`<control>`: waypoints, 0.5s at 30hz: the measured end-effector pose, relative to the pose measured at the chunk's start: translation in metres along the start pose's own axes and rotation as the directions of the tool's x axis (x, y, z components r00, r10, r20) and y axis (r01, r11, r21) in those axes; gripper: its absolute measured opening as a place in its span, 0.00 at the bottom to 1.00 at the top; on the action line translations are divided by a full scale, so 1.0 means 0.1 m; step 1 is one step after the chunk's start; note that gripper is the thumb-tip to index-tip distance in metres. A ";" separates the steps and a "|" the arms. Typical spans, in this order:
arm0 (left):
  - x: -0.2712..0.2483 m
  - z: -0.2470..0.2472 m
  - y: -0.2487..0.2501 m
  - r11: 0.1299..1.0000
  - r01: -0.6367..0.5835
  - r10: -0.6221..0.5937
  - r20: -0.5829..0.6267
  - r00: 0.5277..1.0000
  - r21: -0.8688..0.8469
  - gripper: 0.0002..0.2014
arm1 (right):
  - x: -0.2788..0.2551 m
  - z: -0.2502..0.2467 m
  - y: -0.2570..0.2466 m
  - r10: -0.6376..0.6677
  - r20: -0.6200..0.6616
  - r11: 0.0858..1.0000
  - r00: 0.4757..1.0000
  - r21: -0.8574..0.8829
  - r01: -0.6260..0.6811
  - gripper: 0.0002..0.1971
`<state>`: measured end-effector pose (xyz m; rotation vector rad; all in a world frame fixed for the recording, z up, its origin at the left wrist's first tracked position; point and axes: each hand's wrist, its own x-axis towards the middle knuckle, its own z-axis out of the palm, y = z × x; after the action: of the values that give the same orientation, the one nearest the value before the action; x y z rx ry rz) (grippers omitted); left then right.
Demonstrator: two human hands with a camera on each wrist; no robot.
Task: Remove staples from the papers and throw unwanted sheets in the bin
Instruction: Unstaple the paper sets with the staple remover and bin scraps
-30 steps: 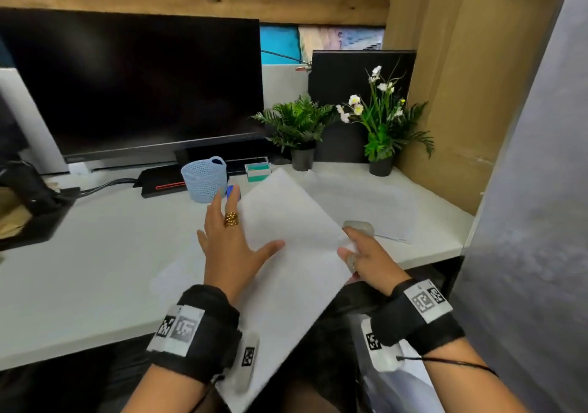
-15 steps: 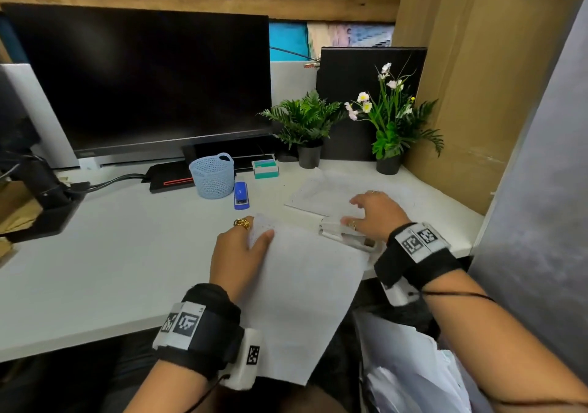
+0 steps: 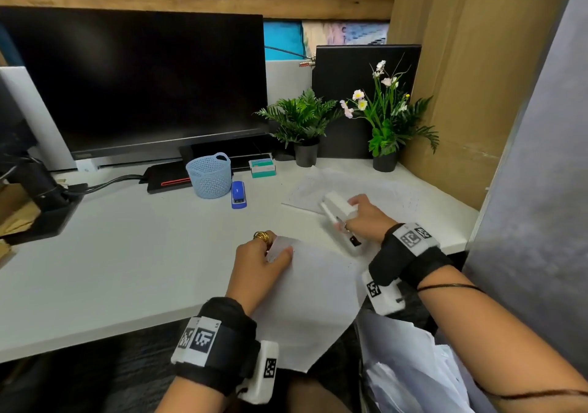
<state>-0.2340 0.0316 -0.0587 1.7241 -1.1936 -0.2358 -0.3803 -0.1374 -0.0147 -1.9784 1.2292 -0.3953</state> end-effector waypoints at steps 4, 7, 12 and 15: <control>0.00 0.02 0.05 0.999 -0.033 0.033 0.033 0.999 -0.004 0.15 | -0.37 0.07 -0.09 0.014 -0.285 0.781 0.958 0.602 0.167 0.18; -0.02 0.09 0.12 0.998 -0.056 0.057 0.053 0.997 -0.018 0.16 | -0.60 0.18 -0.13 0.031 -0.329 0.546 0.944 0.796 0.260 0.18; -0.11 0.13 0.31 0.980 -0.196 0.193 0.066 0.979 0.045 0.09 | -0.68 0.32 -0.04 0.025 -0.438 0.559 0.899 0.751 0.351 0.12; -0.17 0.16 0.33 0.961 -0.248 0.230 0.148 0.962 0.119 0.07 | -0.67 0.32 -0.01 0.065 -0.521 0.577 0.851 0.716 0.393 0.12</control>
<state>-0.2724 0.0342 -0.0456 1.6813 -1.5348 -0.1248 -0.3926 -0.0654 -0.0268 -1.1801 0.8630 -1.3878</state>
